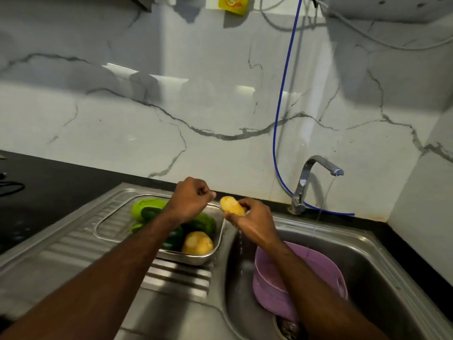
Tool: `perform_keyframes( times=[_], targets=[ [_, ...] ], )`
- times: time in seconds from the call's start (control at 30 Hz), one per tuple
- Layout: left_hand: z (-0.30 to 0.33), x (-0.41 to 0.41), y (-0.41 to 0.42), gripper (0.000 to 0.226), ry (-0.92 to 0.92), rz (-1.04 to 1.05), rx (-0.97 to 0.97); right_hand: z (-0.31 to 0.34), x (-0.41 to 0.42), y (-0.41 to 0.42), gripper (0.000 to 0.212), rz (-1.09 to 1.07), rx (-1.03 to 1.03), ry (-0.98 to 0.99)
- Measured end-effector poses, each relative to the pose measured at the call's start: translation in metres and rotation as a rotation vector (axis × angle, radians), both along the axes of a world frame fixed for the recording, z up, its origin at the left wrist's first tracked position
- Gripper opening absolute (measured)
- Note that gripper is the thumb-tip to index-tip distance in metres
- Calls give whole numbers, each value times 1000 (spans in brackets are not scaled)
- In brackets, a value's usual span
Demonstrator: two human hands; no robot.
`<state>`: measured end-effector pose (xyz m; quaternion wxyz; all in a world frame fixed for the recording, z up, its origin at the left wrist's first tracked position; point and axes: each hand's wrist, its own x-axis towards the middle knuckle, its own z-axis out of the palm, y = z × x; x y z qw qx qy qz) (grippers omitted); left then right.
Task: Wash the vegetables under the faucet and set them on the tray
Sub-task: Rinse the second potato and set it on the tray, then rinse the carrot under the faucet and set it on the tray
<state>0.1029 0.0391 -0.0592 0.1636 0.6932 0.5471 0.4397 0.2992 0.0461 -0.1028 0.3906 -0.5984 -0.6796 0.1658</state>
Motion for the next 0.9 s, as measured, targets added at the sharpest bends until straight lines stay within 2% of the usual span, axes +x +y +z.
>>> perform_keyframes(
  times=[0.1,0.17,0.43,0.53,0.63,0.77,0.9],
  targets=[
    [-3,-33,-2,21,86,85,15,7,-35,4,65,49,-53,-77],
    [-8,-50,-4,18,138,123,-6,8,-53,5,63,42,-83,-150],
    [-26,-64,-3,13,228,103,-33,10,-69,16,63,-40,-76,-251],
    [-29,-61,3,12,229,96,-37,14,-65,17,63,-14,-147,-192],
    [-30,-60,8,14,249,106,-43,14,-59,14,52,54,-143,-95],
    [-27,-57,8,14,284,131,-41,14,-51,7,53,126,-119,-121],
    [-20,-51,9,14,290,130,-28,18,-44,6,47,143,-159,-68]
  ],
)
